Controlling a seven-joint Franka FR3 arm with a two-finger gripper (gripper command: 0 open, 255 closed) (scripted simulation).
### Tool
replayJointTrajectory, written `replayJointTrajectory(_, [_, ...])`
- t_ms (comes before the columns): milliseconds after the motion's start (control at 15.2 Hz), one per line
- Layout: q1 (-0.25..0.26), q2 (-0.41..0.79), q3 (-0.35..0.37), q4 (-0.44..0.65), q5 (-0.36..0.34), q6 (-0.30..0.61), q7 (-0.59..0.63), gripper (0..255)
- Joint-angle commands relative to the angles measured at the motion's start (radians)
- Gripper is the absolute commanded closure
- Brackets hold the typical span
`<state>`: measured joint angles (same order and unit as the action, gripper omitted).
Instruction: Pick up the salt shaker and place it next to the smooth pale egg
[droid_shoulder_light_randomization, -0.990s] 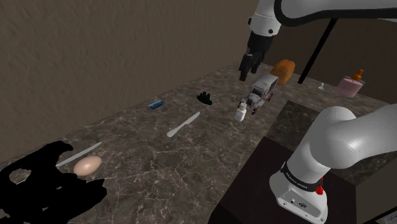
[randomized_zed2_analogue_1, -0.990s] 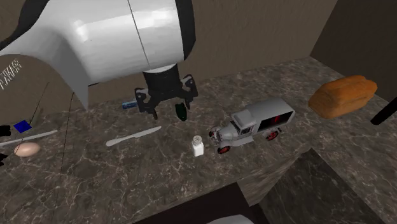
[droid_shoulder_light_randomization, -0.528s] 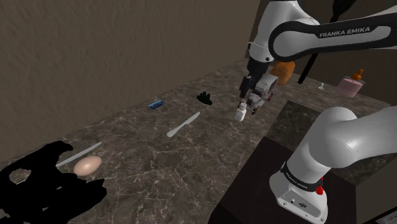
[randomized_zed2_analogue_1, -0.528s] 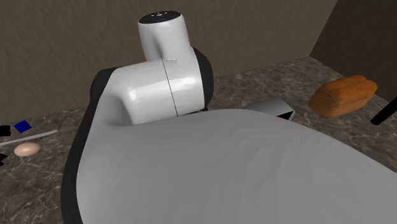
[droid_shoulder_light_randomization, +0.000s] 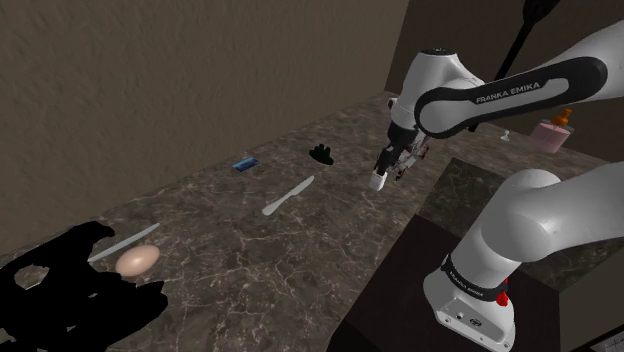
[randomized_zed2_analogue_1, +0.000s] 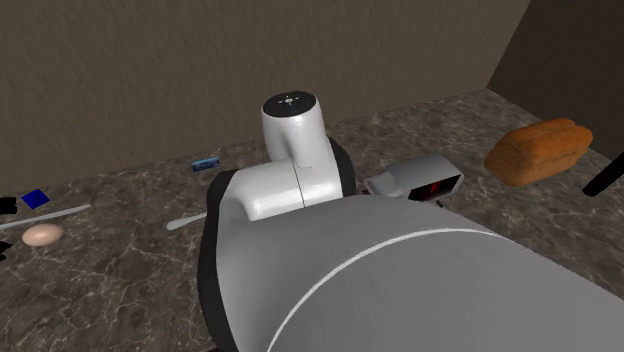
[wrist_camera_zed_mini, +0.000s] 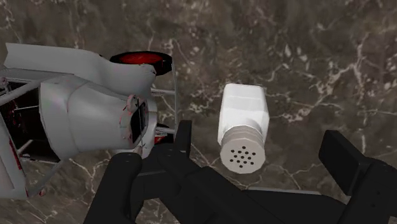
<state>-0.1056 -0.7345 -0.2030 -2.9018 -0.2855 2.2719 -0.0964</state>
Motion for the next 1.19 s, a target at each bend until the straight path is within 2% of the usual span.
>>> replayJointTrajectory(0, [-0.009, 0.031, -0.012, -0.018, -0.014, 0.052, -0.003, 0])
replayJointTrajectory(330, [-0.018, 0.101, -0.024, -0.043, -0.033, 0.147, 0.004, 0])
replayJointTrajectory(858, [-0.018, 0.1, -0.024, -0.043, -0.033, 0.147, 0.004, 0])
replayJointTrajectory(924, [-0.018, 0.1, -0.024, -0.043, -0.033, 0.147, 0.004, 255])
replayJointTrajectory(1122, [-0.018, 0.101, -0.024, -0.043, -0.033, 0.147, 0.003, 255])
